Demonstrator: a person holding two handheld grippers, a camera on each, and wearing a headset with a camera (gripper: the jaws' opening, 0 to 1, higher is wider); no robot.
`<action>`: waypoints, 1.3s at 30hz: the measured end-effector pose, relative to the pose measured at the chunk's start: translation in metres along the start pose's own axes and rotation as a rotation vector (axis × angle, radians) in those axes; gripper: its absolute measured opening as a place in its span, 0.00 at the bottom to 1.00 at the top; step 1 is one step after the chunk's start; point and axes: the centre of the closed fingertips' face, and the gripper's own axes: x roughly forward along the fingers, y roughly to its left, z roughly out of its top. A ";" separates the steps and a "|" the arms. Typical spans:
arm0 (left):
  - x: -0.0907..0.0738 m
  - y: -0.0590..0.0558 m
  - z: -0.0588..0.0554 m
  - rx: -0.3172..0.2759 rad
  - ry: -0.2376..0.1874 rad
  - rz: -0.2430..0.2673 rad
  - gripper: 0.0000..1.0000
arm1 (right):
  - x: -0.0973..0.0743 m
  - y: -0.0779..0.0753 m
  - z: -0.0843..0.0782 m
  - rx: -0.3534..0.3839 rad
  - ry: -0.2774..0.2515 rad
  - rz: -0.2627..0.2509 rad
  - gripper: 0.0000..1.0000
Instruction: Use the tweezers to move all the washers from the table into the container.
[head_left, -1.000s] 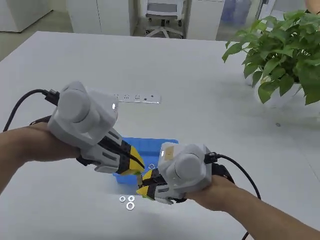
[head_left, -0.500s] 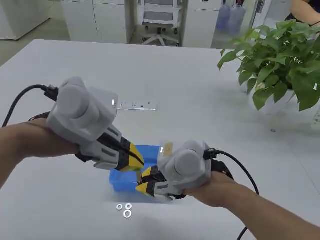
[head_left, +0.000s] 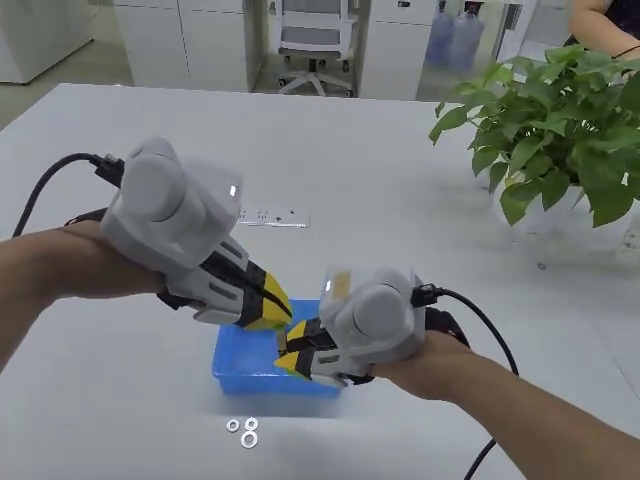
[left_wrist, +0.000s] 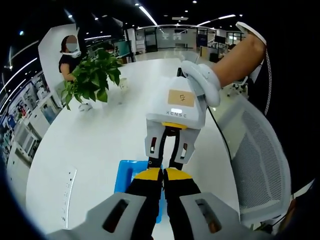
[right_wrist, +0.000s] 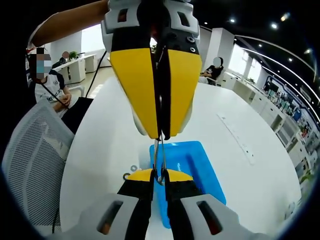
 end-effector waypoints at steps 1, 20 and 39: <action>0.000 0.002 0.000 0.002 0.001 0.000 0.05 | 0.000 -0.002 0.000 0.000 -0.001 -0.002 0.10; 0.019 0.034 -0.015 -0.018 -0.010 -0.002 0.05 | 0.017 -0.031 -0.020 0.021 0.005 -0.003 0.10; 0.042 0.058 -0.035 -0.043 -0.005 -0.008 0.05 | 0.037 -0.051 -0.045 0.044 0.014 -0.002 0.10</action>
